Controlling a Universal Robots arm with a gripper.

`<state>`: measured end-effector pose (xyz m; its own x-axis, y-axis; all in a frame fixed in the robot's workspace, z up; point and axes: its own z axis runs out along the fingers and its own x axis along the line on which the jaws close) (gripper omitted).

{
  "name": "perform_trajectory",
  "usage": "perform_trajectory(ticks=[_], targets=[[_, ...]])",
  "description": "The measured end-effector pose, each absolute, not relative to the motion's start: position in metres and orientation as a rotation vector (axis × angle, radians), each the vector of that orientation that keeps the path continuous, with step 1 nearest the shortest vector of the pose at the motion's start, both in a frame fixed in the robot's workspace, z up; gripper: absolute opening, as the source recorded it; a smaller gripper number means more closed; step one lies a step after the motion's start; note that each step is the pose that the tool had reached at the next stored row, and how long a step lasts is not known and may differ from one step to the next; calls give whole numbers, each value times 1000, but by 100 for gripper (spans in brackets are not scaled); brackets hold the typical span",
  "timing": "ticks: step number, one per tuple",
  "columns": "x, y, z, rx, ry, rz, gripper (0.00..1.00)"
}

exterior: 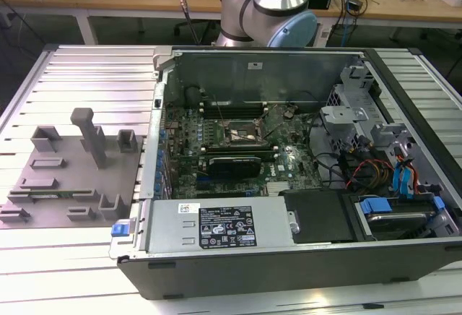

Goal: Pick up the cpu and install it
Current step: 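Pick up the cpu and move it towards the insertion slot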

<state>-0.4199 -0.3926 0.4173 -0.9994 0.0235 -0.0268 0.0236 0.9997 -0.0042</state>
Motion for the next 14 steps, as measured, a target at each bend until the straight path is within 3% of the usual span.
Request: perform_trajectory(ticks=[14], targets=[[-420, -392, 451, 37, 3114, -7, 55]])
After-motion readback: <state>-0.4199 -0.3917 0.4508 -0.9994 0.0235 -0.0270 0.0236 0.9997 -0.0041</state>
